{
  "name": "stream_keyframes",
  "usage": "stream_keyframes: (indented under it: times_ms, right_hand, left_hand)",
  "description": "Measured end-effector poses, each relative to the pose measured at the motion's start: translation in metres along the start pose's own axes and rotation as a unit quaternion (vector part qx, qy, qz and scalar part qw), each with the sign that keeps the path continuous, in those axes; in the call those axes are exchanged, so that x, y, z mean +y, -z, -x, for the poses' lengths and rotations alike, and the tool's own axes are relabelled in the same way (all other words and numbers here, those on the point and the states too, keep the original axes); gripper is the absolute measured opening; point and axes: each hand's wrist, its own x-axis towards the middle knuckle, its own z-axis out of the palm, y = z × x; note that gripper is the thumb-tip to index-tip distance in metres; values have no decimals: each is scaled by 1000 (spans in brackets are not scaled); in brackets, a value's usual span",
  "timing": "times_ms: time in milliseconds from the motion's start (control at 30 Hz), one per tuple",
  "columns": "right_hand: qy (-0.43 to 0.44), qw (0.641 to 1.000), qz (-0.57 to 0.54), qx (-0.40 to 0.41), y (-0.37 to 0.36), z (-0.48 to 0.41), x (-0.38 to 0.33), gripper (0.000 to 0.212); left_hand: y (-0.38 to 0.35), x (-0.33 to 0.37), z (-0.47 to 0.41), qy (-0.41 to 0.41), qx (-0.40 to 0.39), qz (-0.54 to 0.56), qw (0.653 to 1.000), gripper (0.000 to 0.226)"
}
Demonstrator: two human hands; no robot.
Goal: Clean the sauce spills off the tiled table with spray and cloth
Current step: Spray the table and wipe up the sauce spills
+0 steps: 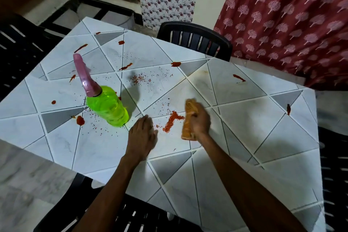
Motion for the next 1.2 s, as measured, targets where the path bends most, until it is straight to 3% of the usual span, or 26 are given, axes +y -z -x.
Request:
stream_keyframes:
  times_ms: [200, 567, 700, 800, 867, 1133, 1200]
  right_hand:
    - [16, 993, -44, -112, -40, 11, -39, 47]
    - [-13, 969, -216, -119, 1, 40, -16, 42]
    - [-75, 920, -356, -144, 11, 84, -15, 66]
    - [-128, 891, -419, -117, 9, 129, -26, 36]
    - [-145, 873, -451, -114, 6, 155, -35, 27]
    - [-163, 797, -579, -52, -22, 249, -65, 55]
    - [-158, 789, -592, -48, -24, 255, -71, 50]
  left_hand:
    - [3, -4, 23, 15, 4, 20, 1000, 56]
    - [46, 11, 64, 21, 93, 122, 988, 50]
    - [73, 8, 78, -9, 114, 210, 971, 35]
    - [100, -7, 84, 6, 103, 262, 960, 33]
    - [116, -25, 85, 16, 94, 286, 953, 32]
    - [180, -80, 109, -5, 13, 343, 939, 28]
    - [189, -82, 109, -7, 9, 350, 937, 29]
